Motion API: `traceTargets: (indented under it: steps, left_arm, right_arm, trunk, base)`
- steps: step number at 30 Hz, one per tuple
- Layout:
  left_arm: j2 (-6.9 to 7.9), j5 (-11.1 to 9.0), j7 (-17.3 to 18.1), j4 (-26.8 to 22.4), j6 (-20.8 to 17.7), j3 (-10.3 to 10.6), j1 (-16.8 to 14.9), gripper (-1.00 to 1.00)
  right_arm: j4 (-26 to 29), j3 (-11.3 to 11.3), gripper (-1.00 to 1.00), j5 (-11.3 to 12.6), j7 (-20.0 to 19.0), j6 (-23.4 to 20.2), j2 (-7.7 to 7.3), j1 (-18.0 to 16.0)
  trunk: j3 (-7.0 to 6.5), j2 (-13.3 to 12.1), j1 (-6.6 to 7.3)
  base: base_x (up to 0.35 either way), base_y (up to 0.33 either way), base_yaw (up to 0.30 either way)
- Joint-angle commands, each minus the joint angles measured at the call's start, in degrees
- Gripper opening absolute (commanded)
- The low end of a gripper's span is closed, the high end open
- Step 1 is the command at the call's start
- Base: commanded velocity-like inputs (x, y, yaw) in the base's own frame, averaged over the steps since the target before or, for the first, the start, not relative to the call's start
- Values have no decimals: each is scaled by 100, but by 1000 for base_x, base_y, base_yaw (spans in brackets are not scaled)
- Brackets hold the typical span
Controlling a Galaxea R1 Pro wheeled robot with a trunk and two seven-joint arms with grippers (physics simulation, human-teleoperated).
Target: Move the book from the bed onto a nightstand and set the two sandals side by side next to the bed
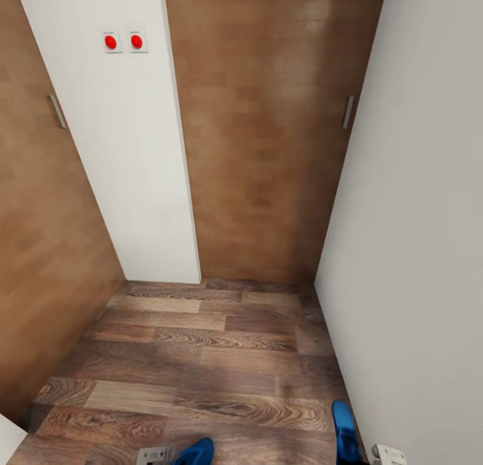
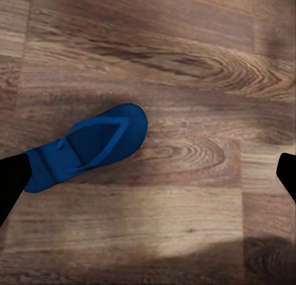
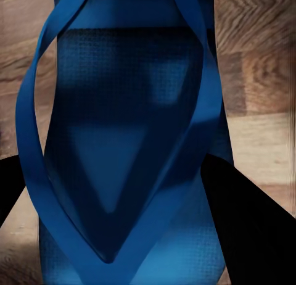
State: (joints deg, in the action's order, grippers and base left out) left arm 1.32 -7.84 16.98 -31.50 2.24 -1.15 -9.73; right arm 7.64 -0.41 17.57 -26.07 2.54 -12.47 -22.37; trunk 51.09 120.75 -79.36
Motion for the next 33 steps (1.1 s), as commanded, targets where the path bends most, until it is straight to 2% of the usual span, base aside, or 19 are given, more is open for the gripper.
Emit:
traceTargets:
  steps: [1, 11, 27, 33]
  left_arm:
    - [0, -42, 35, 4, -1, -11, -3, 100]
    - [0, -42, 41, 4, 4, -16, -3, 100]
    - [-4, -42, 37, 4, 1, -12, -3, 100]
    - [-9, -42, 34, 4, 0, -2, -3, 100]
  right_arm:
    - [-8, -2, -100, 27, -18, 10, -1, -4]
    - [-8, -2, -100, 33, -18, 4, -1, -4]
    - [-8, -2, -100, 31, -21, 3, -1, -4]
    - [-8, -2, -100, 35, -21, 6, -1, -4]
  trunk:
    - [4, 2, -1]
    - [3, 2, -1]
    - [3, 2, -1]
    - [3, 2, -1]
  base:
    - [190, -171, 0]
    - [110, -100, 23]
    - [18, -23, 252]
    - [110, -156, 73]
